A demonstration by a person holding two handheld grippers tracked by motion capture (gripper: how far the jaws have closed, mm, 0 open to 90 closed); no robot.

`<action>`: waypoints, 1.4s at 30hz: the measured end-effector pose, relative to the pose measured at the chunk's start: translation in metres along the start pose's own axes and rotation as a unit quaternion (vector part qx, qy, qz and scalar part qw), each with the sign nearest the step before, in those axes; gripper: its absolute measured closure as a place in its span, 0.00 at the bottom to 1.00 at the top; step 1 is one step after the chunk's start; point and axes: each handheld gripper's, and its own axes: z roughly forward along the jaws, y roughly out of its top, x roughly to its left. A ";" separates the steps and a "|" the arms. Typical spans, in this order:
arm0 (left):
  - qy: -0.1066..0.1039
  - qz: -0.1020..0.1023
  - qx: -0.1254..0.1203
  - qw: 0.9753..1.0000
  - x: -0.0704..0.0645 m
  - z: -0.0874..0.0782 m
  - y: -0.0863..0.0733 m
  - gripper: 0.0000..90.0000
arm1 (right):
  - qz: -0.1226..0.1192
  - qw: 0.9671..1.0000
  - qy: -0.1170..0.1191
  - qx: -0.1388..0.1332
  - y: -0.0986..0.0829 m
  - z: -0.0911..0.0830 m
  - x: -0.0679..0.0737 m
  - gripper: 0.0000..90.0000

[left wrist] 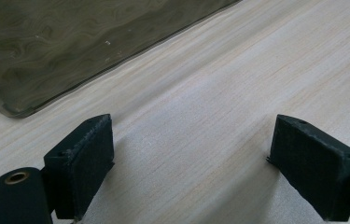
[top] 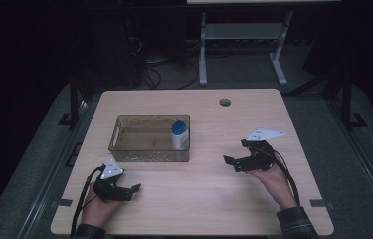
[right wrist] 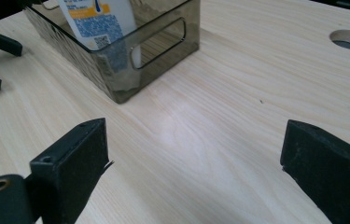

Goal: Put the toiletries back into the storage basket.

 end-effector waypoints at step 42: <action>0.000 0.000 -0.001 1.000 0.000 0.000 0.000 0.14 | 0.030 0.992 -0.086 0.090 -0.101 -0.033 -0.031 0.07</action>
